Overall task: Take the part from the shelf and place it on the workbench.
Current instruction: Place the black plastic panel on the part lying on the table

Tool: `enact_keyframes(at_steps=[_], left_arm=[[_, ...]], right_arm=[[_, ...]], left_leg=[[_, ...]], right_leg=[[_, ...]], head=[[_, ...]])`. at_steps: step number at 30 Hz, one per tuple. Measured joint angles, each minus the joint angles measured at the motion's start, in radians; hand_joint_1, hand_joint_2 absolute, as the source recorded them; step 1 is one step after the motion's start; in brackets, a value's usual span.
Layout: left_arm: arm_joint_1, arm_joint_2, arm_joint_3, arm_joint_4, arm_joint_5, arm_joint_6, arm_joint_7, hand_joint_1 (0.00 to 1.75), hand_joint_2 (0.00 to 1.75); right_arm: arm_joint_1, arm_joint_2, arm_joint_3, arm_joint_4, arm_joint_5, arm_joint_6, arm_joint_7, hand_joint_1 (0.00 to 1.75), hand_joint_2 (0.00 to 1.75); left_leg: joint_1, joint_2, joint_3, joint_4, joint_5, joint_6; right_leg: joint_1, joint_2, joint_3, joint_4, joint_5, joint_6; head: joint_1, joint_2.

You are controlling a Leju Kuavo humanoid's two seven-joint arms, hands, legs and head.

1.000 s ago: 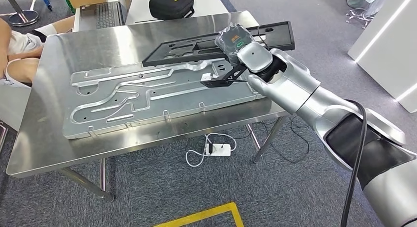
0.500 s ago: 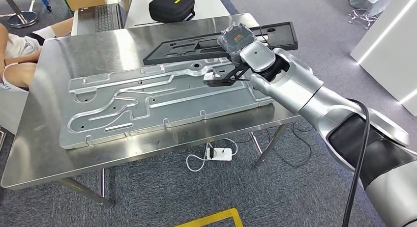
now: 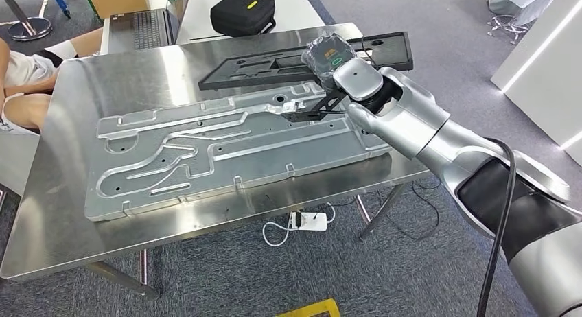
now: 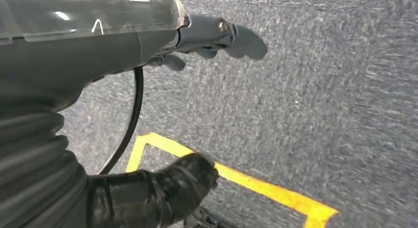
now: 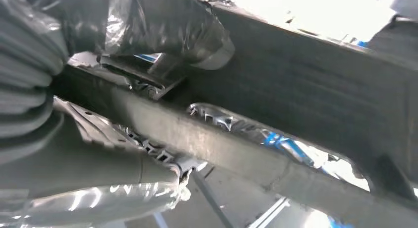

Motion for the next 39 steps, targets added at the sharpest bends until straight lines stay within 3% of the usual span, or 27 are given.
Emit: enact_keyframes(at_steps=[2, 5, 6, 7, 8, 10, 11, 12, 14, 17, 18, 20, 21, 22, 23, 25, 27, 32, 34, 36, 37, 38, 39], left_arm=[[-0.001, 0.0, 0.0, 0.0, 0.001, 0.0, -0.001, 0.0, 1.75], [-0.002, 0.0, 0.0, 0.0, 0.001, 0.001, -0.006, 0.0, 1.75], [-0.001, 0.0, 0.0, 0.0, 0.001, 0.002, -0.009, 0.0, 1.75], [-0.001, 0.0, 0.0, 0.0, 0.001, 0.003, -0.012, 0.0, 1.75], [-0.001, 0.0, 0.001, 0.0, 0.001, 0.003, -0.014, 0.0, 1.75], [0.0, 0.0, 0.001, 0.0, 0.001, 0.003, -0.017, 0.0, 1.75], [-0.001, 0.0, 0.001, 0.0, 0.0, 0.003, -0.018, 0.0, 1.75], [-0.001, 0.0, 0.001, 0.0, 0.0, 0.003, -0.019, 0.0, 1.75], [-0.002, 0.0, 0.001, 0.0, 0.0, 0.003, -0.019, 0.0, 1.75], [-0.003, 0.0, 0.001, 0.001, -0.001, 0.003, -0.018, 0.0, 1.75], [-0.003, 0.001, 0.001, 0.001, -0.001, 0.003, -0.018, 0.0, 1.75], [-0.003, 0.003, 0.001, 0.001, -0.002, 0.003, -0.017, 0.0, 1.75], [-0.002, 0.004, 0.001, 0.001, -0.002, 0.003, -0.016, 0.0, 1.75], [-0.001, 0.004, 0.001, 0.001, -0.002, 0.003, -0.015, 0.0, 1.75], [-0.001, 0.004, 0.001, 0.001, -0.001, 0.003, -0.013, 0.0, 1.75], [-0.001, 0.006, 0.001, 0.001, 0.0, 0.003, -0.012, 0.0, 1.75], [-0.001, 0.007, 0.002, 0.001, 0.001, 0.004, -0.01, 0.0, 1.75], [-0.002, 0.008, 0.005, 0.001, 0.006, 0.006, -0.004, 0.0, 1.75], [-0.003, 0.008, 0.008, 0.001, 0.009, 0.005, -0.002, 0.0, 1.75], [-0.003, 0.01, 0.011, 0.001, 0.01, 0.005, -0.002, 0.0, 1.75], [-0.003, 0.011, 0.014, 0.0, 0.011, 0.005, -0.002, 0.0, 1.75], [-0.003, 0.012, 0.017, 0.0, 0.011, 0.005, -0.002, 0.0, 1.75], [-0.003, 0.013, 0.019, 0.001, 0.011, 0.004, -0.002, 0.0, 1.75]], right_arm=[[-0.002, -0.002, 0.0, -0.001, 0.0, -0.001, 0.0, 1.75, 1.75], [-0.003, -0.002, 0.0, -0.001, -0.002, -0.002, 0.001, 1.75, 1.75], [0.001, -0.003, 0.0, -0.001, -0.003, -0.002, 0.001, 1.75, 1.75], [0.006, -0.004, 0.0, -0.001, -0.005, -0.002, 0.001, 1.75, 1.75], [0.01, -0.005, 0.0, -0.001, -0.007, -0.002, 0.001, 1.75, 1.75], [0.011, -0.008, 0.0, -0.001, -0.01, -0.003, 0.001, 1.75, 1.75], [0.009, -0.01, 0.0, -0.001, -0.011, -0.004, 0.002, 1.75, 1.75], [0.007, -0.011, 0.0, -0.001, -0.012, -0.004, 0.002, 1.75, 1.75], [0.005, -0.013, 0.0, -0.001, -0.013, -0.005, 0.002, 1.75, 1.75], [0.008, -0.017, -0.001, -0.004, -0.014, -0.006, 0.002, 1.75, 1.75], [0.008, -0.017, -0.001, -0.005, -0.014, -0.007, 0.002, 1.75, 1.75], [0.01, -0.017, -0.001, -0.006, -0.016, -0.008, 0.002, 1.75, 1.75], [0.013, -0.017, -0.001, -0.006, -0.018, -0.008, 0.002, 1.75, 1.75], [0.017, -0.017, -0.001, -0.006, -0.021, -0.008, 0.002, 1.75, 1.75], [0.021, -0.017, -0.001, -0.007, -0.024, -0.009, 0.002, 1.75, 1.75], [0.032, -0.017, -0.002, -0.011, -0.03, -0.016, 0.002, 1.75, 1.75], [0.044, -0.018, -0.007, -0.015, -0.032, -0.026, 0.003, 1.75, 1.75], [0.095, -0.025, -0.023, -0.022, -0.044, -0.05, 0.005, 1.75, 1.75], [0.119, -0.027, -0.035, -0.023, -0.049, -0.068, 0.007, 1.75, 1.75], [0.154, -0.027, -0.044, -0.023, -0.053, -0.087, 0.01, 1.75, 1.75], [0.175, -0.027, -0.046, -0.023, -0.055, -0.095, 0.01, 1.75, 1.75], [0.197, -0.027, -0.05, -0.023, -0.056, -0.103, 0.01, 1.75, 1.75], [0.218, -0.027, -0.056, -0.023, -0.057, -0.112, 0.01, 1.75, 1.75]], left_leg=[[0.005, 0.0, 0.01, -0.009, -0.001, 0.009], [0.006, 0.0, 0.02, -0.014, -0.01, 0.02], [0.005, 0.0, 0.024, -0.014, -0.015, 0.021], [0.005, -0.001, 0.029, -0.014, -0.019, 0.021], [0.004, -0.001, 0.036, -0.013, -0.024, 0.021], [0.003, -0.002, 0.052, -0.014, -0.034, 0.019], [0.001, -0.003, 0.056, -0.014, -0.038, 0.016], [0.0, -0.003, 0.058, -0.014, -0.04, 0.013], [-0.001, -0.002, 0.057, -0.017, -0.042, 0.004], [-0.003, 0.001, 0.048, 0.013, -0.067, -0.009], [-0.002, 0.002, 0.028, 0.058, -0.09, -0.012], [-0.001, 0.002, -0.042, 0.187, -0.142, -0.017], [-0.001, 0.002, -0.076, 0.239, -0.154, -0.02], [0.0, 0.002, -0.095, 0.26, -0.146, -0.021], [0.0, 0.002, -0.095, 0.241, -0.118, -0.022], [0.0, 0.003, -0.05, 0.122, -0.038, -0.018], [-0.001, 0.003, -0.007, 0.025, -0.003, -0.012], [0.001, -0.001, 0.009, -0.005, -0.005, 0.01], [0.003, 0.0, 0.014, -0.01, -0.006, 0.018], [0.002, -0.001, 0.017, -0.01, -0.009, 0.023], [0.002, -0.001, 0.019, -0.01, -0.011, 0.023], [0.002, -0.003, 0.022, -0.01, -0.013, 0.023], [0.001, -0.004, 0.026, -0.009, -0.015, 0.023]], right_leg=[[-0.002, -0.001, -0.016, 0.038, -0.025, 0.009], [-0.005, -0.002, -0.121, 0.227, -0.096, 0.02], [-0.006, -0.002, -0.154, 0.276, -0.102, 0.022], [-0.007, -0.002, -0.172, 0.289, -0.086, 0.021], [-0.007, -0.002, -0.169, 0.26, -0.049, 0.019], [-0.004, -0.002, -0.12, 0.126, 0.041, 0.007], [0.0, -0.003, -0.094, 0.064, 0.068, 0.0], [0.004, -0.004, -0.076, 0.023, 0.078, -0.006], [0.01, -0.005, -0.066, -0.001, 0.07, -0.014], [-0.001, -0.006, -0.048, -0.022, 0.07, -0.026], [-0.004, -0.007, -0.041, -0.028, 0.07, -0.03], [-0.002, -0.007, -0.035, -0.028, 0.064, -0.036], [-0.002, -0.007, -0.033, -0.026, 0.06, -0.038], [-0.001, -0.005, -0.031, -0.024, 0.056, -0.038], [-0.001, -0.004, -0.028, -0.021, 0.051, -0.037], [-0.002, -0.003, -0.019, -0.01, 0.036, -0.031], [0.002, -0.002, -0.019, 0.001, 0.024, -0.022], [0.003, -0.004, -0.027, 0.024, 0.001, -0.001], [0.0, -0.004, -0.072, 0.118, -0.048, 0.008], [-0.003, -0.004, -0.143, 0.245, -0.092, 0.014], [-0.003, -0.004, -0.165, 0.277, -0.093, 0.015], [-0.004, -0.004, -0.169, 0.271, -0.072, 0.014], [-0.005, -0.004, -0.153, 0.224, -0.035, 0.011]], head=[[0.0, 0.0], [0.0, 0.0], [0.0, 0.0], [0.0, 0.0], [0.0, 0.0], [0.0, 0.0], [0.0, 0.0], [-0.001, 0.0], [-0.001, 0.0], [-0.001, 0.0], [-0.001, 0.0], [-0.001, 0.0], [-0.001, 0.0], [-0.001, 0.0], [-0.001, 0.0], [-0.001, 0.0], [-0.001, 0.0], [-0.001, 0.0], [-0.001, 0.0], [-0.001, 0.0], [-0.001, 0.0], [-0.001, 0.0], [-0.001, 0.0]])
